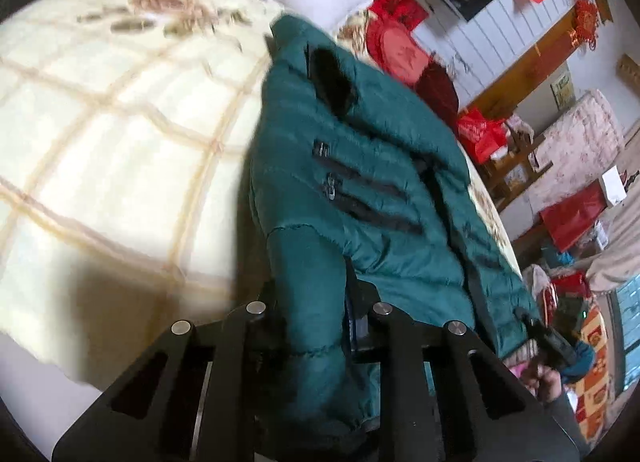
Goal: Fold large clothes
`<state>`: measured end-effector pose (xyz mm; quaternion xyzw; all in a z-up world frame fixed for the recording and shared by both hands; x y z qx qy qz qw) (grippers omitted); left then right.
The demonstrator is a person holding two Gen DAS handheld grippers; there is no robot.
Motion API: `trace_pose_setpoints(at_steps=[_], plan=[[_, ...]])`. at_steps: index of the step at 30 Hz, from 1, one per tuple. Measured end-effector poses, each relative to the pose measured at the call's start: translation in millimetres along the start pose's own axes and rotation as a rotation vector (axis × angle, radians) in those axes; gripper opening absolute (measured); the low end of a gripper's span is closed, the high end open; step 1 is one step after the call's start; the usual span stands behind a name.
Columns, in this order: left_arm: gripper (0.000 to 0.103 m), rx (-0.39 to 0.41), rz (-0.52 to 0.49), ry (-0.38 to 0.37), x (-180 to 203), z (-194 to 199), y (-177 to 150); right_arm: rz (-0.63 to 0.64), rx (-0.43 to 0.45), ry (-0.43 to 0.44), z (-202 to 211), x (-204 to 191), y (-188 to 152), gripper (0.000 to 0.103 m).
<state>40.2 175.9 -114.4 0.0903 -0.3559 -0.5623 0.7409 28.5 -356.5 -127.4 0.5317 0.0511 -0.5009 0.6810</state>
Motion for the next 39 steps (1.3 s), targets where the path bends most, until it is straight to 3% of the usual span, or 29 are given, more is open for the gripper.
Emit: trace_pose_setpoints(at_steps=[2, 4, 6, 8, 10, 12, 16, 18, 20, 25, 39], plan=[[0.017, 0.035, 0.007, 0.031, -11, 6, 11, -0.011, 0.004, 0.029, -3, -10, -2, 0.025], [0.017, -0.002, 0.017, 0.037, -18, 1, 12, -0.001, -0.018, 0.053, -11, -21, -8, 0.025], [0.020, -0.036, -0.005, 0.045, -20, -4, 7, 0.012, -0.048, 0.000, -20, -27, -16, 0.025], [0.034, -0.051, -0.052, 0.074, -18, -6, 2, -0.024, -0.054, -0.034, -23, -20, -20, 0.032], [0.049, -0.063, -0.076, 0.066, -15, -6, -4, -0.083, -0.044, -0.051, -20, -9, -20, 0.050], [0.053, -0.056, -0.108, 0.063, -9, -4, -10, -0.115, -0.017, -0.054, -16, -3, -20, 0.050], [0.052, -0.052, -0.189, 0.114, 0, -2, -17, -0.094, -0.045, -0.041, -22, -8, -19, 0.051], [0.037, -0.042, -0.168, 0.166, -4, -2, -16, -0.032, -0.070, -0.063, -30, -17, -19, 0.051], [0.029, -0.029, -0.150, 0.192, -6, -2, -15, -0.005, -0.082, -0.088, -33, -21, -18, 0.047], [0.028, 0.017, -0.204, 0.289, 4, -3, -21, 0.028, -0.102, -0.130, -37, -24, -21, 0.042], [0.029, 0.011, -0.215, 0.300, 6, -7, -21, 0.048, -0.108, -0.186, -41, -29, -22, 0.042]])
Point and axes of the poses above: each gripper's, at about its wrist camera, not at the fingertips, and z roughly against the way its jaws point, x to its right, y to its top, the point moved 3 cm from there along -z, roughly the way its jaws point, and after that the axes turned 11 degrees about y, right-handed, at the moved point
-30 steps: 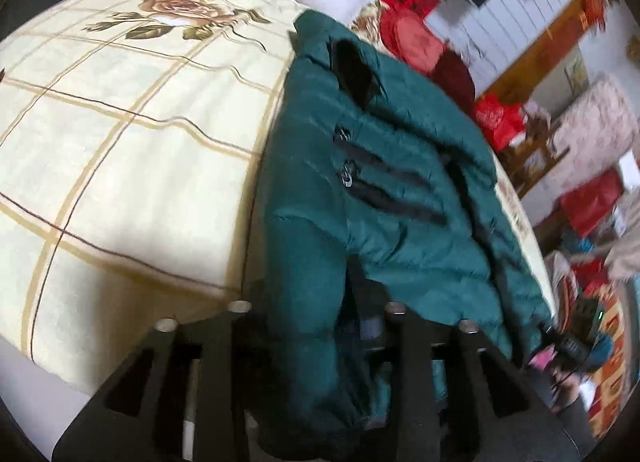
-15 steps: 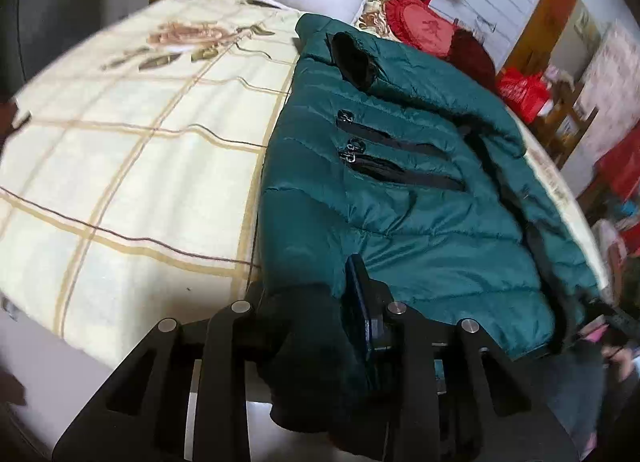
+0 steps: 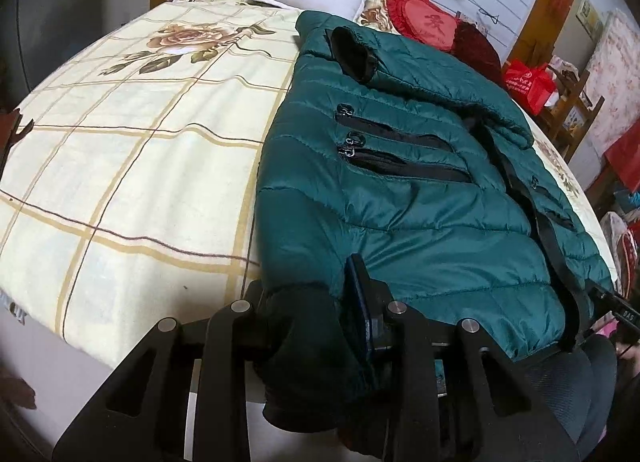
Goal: Fold large clothes
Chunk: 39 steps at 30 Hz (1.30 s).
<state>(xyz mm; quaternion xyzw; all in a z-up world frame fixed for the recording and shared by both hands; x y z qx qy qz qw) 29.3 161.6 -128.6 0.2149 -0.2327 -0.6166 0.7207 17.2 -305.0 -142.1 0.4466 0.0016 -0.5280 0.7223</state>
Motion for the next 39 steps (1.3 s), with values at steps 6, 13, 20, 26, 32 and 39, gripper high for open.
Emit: trace_pose_setpoints(at_steps=[6, 13, 20, 26, 32, 39], plan=[[0.029, -0.001, -0.001, 0.000, 0.3, -0.1, 0.3, -0.019, 0.003, 0.016, 4.0, 2.2, -1.1, 0.042], [0.029, -0.005, 0.002, -0.001, 0.3, -0.7, 0.5, -0.024, -0.015, 0.008, 2.4, 2.0, 1.4, 0.041], [0.029, -0.008, 0.001, -0.001, -0.3, -1.2, 1.0, 0.007, -0.017, 0.013, 2.3, -0.2, -0.9, 0.040], [0.029, -0.008, -0.005, 0.003, 0.9, -1.1, 0.9, 0.003, -0.010, 0.015, 1.9, 0.2, -1.6, 0.040], [0.029, -0.008, -0.006, 0.004, 0.5, -1.3, 1.2, -0.006, -0.012, 0.019, 3.1, 0.9, -2.3, 0.040], [0.030, -0.002, 0.002, -0.002, -0.2, -1.5, 0.8, -0.004, -0.024, 0.004, 2.3, -0.5, -1.5, 0.040]])
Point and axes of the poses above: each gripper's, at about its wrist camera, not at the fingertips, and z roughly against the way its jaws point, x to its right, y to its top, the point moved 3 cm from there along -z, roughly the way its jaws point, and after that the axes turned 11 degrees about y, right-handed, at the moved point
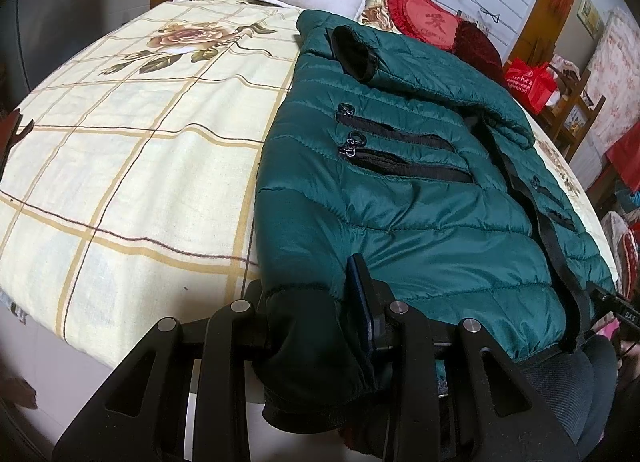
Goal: Fold large clothes
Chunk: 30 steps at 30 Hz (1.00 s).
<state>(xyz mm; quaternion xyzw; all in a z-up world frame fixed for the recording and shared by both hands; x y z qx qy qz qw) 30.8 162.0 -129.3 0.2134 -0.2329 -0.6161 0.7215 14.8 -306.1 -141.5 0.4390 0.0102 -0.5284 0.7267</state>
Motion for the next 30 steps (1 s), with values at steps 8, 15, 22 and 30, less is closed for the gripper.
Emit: trace_pose_setpoints(at_steps=[8, 15, 22, 30], plan=[[0.030, 0.003, 0.004, -0.001, -0.2, 0.2, -0.2, -0.049, 0.007, 0.022, 0.7, 5.0, 1.4, 0.040], [0.030, 0.001, 0.004, -0.002, -0.3, -0.2, 0.0, -0.027, 0.006, 0.003, -0.9, 1.7, 1.1, 0.040], [0.030, 0.000, 0.005, -0.003, 0.0, -0.1, 0.3, -0.032, 0.012, 0.000, -1.0, 1.7, 0.3, 0.041], [0.030, -0.005, 0.010, -0.005, 0.1, -0.4, 0.9, -0.040, 0.016, 0.006, -1.2, 2.1, 0.2, 0.042]])
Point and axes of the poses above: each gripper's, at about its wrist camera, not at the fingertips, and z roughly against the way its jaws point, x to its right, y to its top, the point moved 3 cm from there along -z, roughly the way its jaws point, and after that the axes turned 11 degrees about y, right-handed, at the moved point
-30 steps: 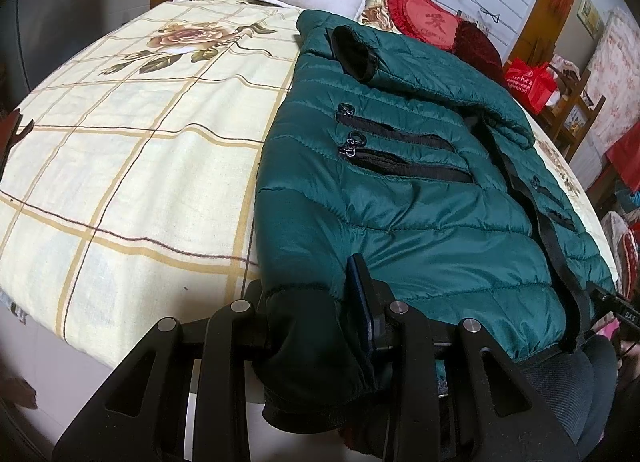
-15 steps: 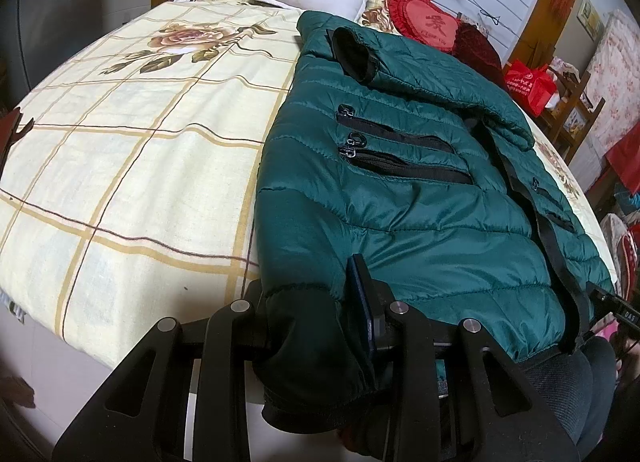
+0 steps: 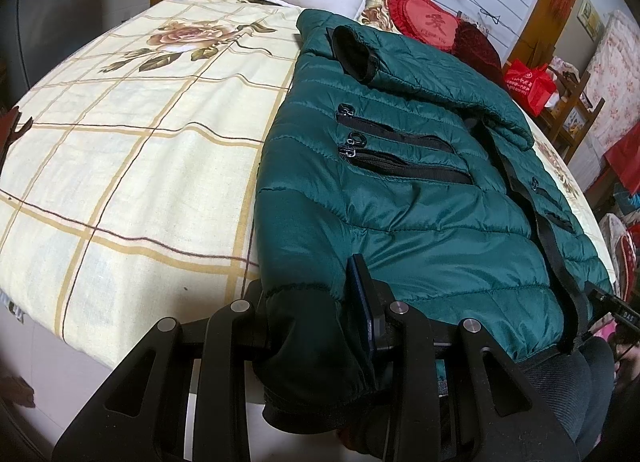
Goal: Fold large clothes
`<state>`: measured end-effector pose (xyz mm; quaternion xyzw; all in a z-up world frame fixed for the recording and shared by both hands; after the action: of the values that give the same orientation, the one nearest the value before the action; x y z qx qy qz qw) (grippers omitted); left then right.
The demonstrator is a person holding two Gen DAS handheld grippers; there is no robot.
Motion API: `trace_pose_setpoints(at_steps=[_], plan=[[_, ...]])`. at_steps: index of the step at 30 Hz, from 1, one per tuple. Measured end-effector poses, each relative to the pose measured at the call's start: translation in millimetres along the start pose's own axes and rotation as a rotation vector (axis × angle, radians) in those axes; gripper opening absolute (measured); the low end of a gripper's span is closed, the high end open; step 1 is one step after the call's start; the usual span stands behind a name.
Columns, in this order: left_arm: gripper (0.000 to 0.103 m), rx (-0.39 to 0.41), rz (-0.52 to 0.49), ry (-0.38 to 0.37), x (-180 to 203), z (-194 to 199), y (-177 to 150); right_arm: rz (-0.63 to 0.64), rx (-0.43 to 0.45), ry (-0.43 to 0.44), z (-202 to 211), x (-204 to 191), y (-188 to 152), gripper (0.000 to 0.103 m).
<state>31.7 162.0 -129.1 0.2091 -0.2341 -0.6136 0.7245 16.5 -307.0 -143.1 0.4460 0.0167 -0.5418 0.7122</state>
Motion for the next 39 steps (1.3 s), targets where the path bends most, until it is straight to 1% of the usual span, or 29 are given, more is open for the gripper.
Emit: trace_pose_setpoints(at_steps=[3, 5, 8, 12, 18, 22, 24, 27, 32, 36, 39], plan=[[0.029, -0.028, 0.020, -0.022, -3, 0, 1, 0.007, -0.006, -0.016, -2, -3, 1, 0.042], [0.022, -0.040, 0.032, -0.045, -5, 2, 0, 0.015, 0.002, -0.006, 0, -3, 1, 0.032], [0.016, -0.034, 0.030, -0.069, -7, 9, 0, 0.012, 0.055, 0.035, 12, -3, 2, 0.026], [0.014, -0.022, 0.060, -0.116, -12, 23, -5, 0.027, 0.106, 0.053, 27, -5, 1, 0.024], [0.013, 0.058, 0.099, -0.176, -20, 66, 0, 0.066, 0.209, 0.097, 60, -19, 11, 0.021], [0.011, 0.097, 0.140, -0.221, -26, 93, 0, 0.093, 0.245, 0.121, 76, -31, 14, 0.019], [0.011, 0.116, 0.168, -0.241, -31, 102, 2, 0.096, 0.275, 0.136, 85, -36, 14, 0.018], [0.011, 0.178, 0.201, -0.277, -42, 125, 5, 0.093, 0.329, 0.166, 102, -42, 12, 0.017], [0.011, 0.250, 0.237, -0.318, -49, 154, 10, 0.115, 0.379, 0.191, 122, -58, 5, 0.017], [0.011, 0.292, 0.250, -0.344, -49, 169, 16, 0.125, 0.420, 0.203, 137, -68, 4, 0.017], [0.011, 0.320, 0.254, -0.343, -50, 169, 22, 0.128, 0.441, 0.199, 144, -68, 7, 0.017]])
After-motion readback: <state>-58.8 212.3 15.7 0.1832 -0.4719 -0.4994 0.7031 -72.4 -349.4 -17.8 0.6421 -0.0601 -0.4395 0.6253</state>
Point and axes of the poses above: each gripper's, at about its wrist camera, not at the fingertips, and z roughly against the way its jaws point, x to its right, y to its top, the point moved 3 cm from there along -z, roughly the way its jaws point, and after that the axes turned 11 degrees about y, right-handed, at the moved point
